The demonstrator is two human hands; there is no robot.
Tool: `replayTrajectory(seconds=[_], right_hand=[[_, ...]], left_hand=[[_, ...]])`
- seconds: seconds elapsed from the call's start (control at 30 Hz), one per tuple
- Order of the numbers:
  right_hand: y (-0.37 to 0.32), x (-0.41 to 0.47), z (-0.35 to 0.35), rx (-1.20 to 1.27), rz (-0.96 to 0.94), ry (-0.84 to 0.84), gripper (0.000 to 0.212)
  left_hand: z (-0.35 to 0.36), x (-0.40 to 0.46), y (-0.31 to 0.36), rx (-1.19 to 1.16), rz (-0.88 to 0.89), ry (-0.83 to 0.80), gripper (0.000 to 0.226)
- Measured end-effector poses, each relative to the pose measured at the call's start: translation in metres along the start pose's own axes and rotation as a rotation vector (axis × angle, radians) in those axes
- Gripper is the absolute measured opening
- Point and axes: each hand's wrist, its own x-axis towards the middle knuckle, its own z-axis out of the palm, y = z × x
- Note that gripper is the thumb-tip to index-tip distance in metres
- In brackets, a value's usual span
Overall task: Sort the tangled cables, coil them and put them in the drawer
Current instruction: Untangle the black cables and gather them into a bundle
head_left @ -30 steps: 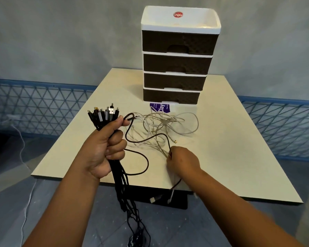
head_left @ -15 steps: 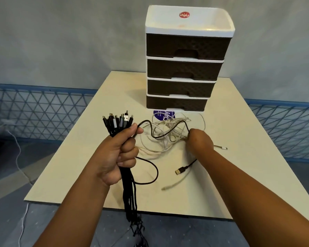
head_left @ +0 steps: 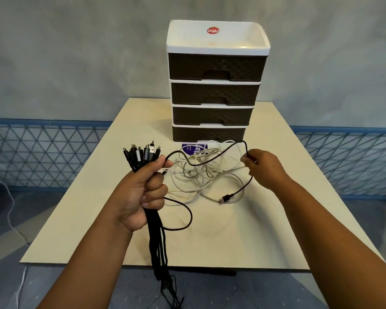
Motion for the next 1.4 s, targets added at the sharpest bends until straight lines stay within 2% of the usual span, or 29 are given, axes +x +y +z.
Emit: replayTrajectory(seconds=[0.37,0.57,0.7,0.77,0.87,0.97,1.07,1.13,1.27,1.4], right_hand=[[-0.027,-0.107,-0.059,0.138,-0.166,-0.129,0.020],[-0.031,-0.164,-0.087,0.322,-0.189,-0.410,0.018],[-0.038,-0.192,-0.104,0.216,-0.190,-0.547,0.032],[-0.051,-0.209,-0.105,0.191,-0.257,-0.522,0.039],[-0.079,-0.237,-0.088,0.367,-0.405,-0.469,0.045],[-0.102,-0.260,-0.062,0.508,-0.474,-0.357,0.024],[-0.103,-0.268,-0.042,0.562,-0.338,-0.245,0.033],[-0.092,-0.271,-0.025,0.519,-0.191,-0.265,0.034],[-0.067,-0.273,0.015,0.262,0.055,-0.463,0.033],[-0.053,-0.282,0.047,-0.009,0.181,-0.658,0.030]], left_hand=[[0.044,-0.056,-0.015,0.061,0.102,-0.050,0.020],[0.058,-0.100,-0.013,0.146,0.163,-0.135,0.021],[0.060,-0.127,-0.001,0.240,0.143,-0.260,0.022],[0.062,-0.134,0.004,0.264,0.101,-0.353,0.022],[0.068,-0.137,0.003,0.291,0.014,-0.466,0.021],[0.067,-0.138,0.000,0.319,-0.020,-0.544,0.020],[0.054,-0.140,0.007,0.286,0.019,-0.532,0.025],[0.041,-0.143,0.016,0.242,0.064,-0.504,0.026],[0.025,-0.145,0.035,0.141,0.130,-0.468,0.025],[0.020,-0.145,0.051,0.054,0.180,-0.442,0.035]])
